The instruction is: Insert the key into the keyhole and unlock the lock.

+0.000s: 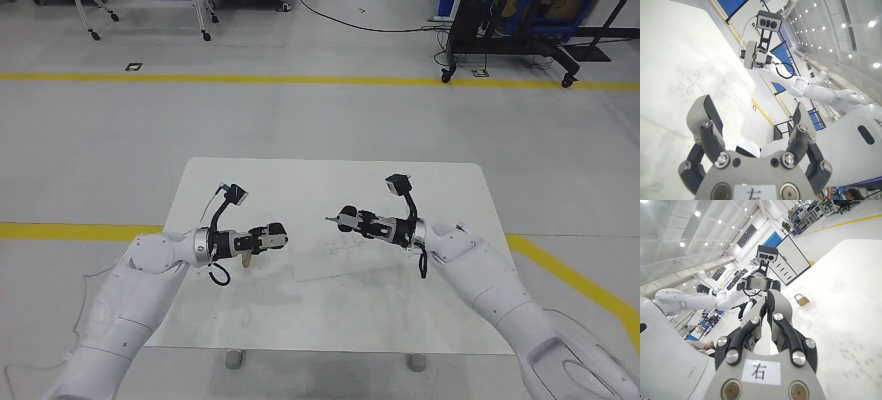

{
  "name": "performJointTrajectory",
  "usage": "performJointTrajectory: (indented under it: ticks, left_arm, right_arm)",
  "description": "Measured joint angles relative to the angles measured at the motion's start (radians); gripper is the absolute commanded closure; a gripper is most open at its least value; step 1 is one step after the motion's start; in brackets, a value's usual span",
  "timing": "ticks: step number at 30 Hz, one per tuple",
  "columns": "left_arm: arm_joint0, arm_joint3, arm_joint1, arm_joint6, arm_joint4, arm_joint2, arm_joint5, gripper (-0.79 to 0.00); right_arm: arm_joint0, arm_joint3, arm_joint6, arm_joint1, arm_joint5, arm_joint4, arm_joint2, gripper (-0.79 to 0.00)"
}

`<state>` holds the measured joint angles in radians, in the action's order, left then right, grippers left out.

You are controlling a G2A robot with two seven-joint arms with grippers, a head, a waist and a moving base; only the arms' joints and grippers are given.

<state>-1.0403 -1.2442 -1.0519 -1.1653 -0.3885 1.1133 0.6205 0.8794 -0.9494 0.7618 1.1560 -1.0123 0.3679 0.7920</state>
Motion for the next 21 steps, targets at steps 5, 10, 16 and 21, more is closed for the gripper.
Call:
performJointTrajectory:
  ticks: [5,10,16,21]
  left_arm:
    - [-0.077,-0.069,0.03,0.135,0.241,0.087,0.002,-0.785]
    - [-0.247,-0.304,0.07,0.282,0.687,0.199,-0.128,-0.785]
    - [-0.419,-0.532,0.092,0.318,0.993,0.279,-0.353,-0.782]
    - [-0.392,-0.522,0.088,0.292,1.122,0.235,-0.461,-0.717]
  right_arm:
    - [0.0,0.0,0.0,0.0,0.0,0.0,0.0,0.0]
    - [0.0,0.0,0.0,0.0,0.0,0.0,0.0,0.0]
    - [0.0,0.0,0.0,0.0,0.0,0.0,0.0,0.0]
    - [0.0,0.0,0.0,0.0,0.0,0.0,0.0,0.0]
